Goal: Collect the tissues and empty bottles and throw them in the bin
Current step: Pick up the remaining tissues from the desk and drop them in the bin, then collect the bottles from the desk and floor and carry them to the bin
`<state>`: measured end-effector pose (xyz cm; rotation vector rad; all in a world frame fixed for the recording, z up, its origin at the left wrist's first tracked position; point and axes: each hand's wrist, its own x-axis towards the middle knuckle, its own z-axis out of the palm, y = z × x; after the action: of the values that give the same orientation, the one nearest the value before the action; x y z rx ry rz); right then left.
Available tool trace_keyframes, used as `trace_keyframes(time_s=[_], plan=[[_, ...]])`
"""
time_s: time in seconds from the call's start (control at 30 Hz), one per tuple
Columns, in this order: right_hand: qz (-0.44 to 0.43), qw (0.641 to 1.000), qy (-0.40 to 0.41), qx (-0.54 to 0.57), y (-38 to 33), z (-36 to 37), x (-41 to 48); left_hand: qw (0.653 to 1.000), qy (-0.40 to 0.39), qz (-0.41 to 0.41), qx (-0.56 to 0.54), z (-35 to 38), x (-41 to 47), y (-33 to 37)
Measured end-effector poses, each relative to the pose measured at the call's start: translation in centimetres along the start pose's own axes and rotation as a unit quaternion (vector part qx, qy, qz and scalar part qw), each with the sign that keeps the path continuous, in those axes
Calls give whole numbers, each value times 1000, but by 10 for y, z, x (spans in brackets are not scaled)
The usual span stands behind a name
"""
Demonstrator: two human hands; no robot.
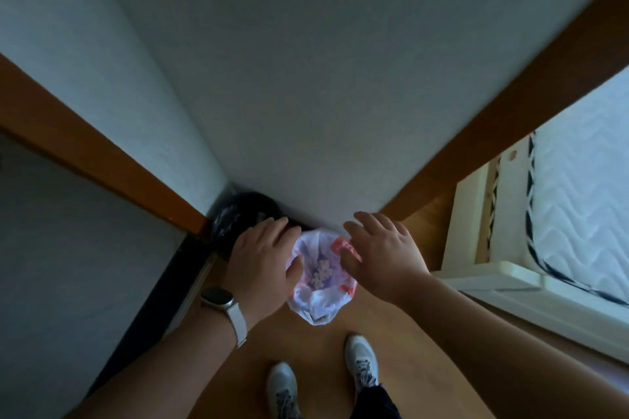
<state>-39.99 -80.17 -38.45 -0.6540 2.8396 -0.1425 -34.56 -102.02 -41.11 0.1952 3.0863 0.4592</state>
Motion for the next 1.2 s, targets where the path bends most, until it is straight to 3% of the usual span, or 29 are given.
trace_keyframes(time_s=[0.3,0.6,1.0,1.2], plan=[[21,999,43,-19,-52,-117,-62,998,54,40,0,-122,-25,30],[95,990,99,-13,-50,-184,-130,989,82,117,24,-176,-22,63],[192,972,138,6,45,-227,-239,965,106,232,56,-210,7,197],[245,955,169,-7,119,-241,-321,943,95,313,62,-205,14,298]])
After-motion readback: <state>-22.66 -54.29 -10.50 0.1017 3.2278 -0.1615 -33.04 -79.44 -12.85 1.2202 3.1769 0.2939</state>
